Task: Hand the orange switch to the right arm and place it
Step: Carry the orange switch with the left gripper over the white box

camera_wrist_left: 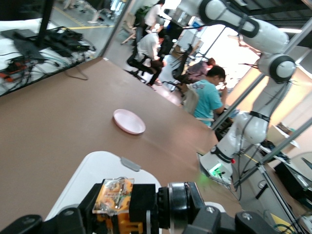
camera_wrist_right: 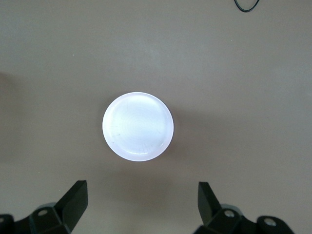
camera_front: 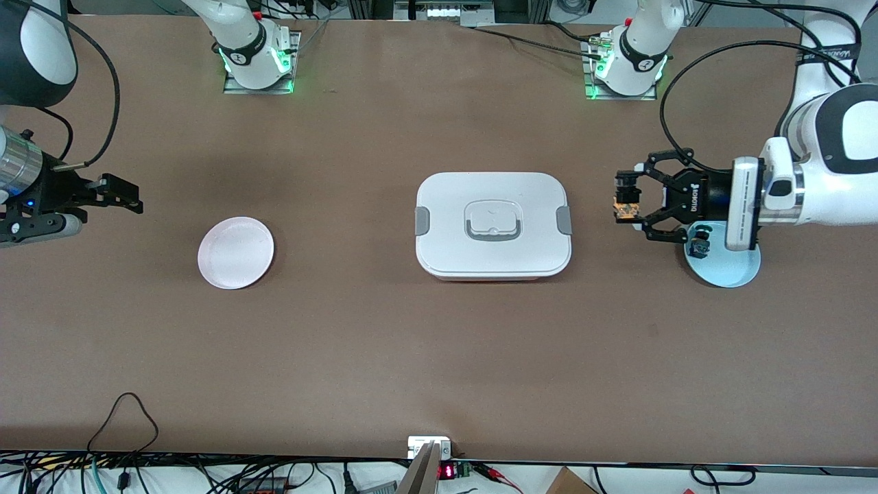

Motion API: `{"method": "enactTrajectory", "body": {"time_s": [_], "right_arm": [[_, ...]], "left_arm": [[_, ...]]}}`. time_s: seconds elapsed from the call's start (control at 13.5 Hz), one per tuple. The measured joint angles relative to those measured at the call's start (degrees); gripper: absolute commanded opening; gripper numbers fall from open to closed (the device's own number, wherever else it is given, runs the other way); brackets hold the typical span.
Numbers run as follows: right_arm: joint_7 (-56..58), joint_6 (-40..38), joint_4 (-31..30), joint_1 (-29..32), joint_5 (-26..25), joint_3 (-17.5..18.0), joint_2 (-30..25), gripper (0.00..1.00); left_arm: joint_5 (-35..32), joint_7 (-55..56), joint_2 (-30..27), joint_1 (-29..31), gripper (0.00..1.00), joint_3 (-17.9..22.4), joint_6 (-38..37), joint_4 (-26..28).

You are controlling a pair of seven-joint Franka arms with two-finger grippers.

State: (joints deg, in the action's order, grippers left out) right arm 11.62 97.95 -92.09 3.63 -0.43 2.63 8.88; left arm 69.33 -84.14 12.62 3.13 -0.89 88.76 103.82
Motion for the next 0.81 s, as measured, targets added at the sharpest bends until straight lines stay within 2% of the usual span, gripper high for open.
{"method": "enactTrajectory", "body": {"time_s": [0.22, 0.52, 0.81], "right_arm": [[0.00, 0.03, 0.01, 0.74, 0.00, -0.23, 0.00, 1.00], [0.00, 1.16, -0.01, 0.66, 0.00, -0.08, 0.39, 1.00], [0.00, 1.70, -0.05, 0.66, -0.01, -0.02, 2.05, 1.00]], "left_arm": [[3.89, -8.69, 2.60, -2.39, 0.00, -0.71, -0.76, 0.28], [10.34, -19.87, 7.70, -5.00, 0.00, -3.60, -0.85, 0.60], [14.40, -25.50, 10.50, -6.63, 0.00, -4.81, -1.17, 0.63]]}}
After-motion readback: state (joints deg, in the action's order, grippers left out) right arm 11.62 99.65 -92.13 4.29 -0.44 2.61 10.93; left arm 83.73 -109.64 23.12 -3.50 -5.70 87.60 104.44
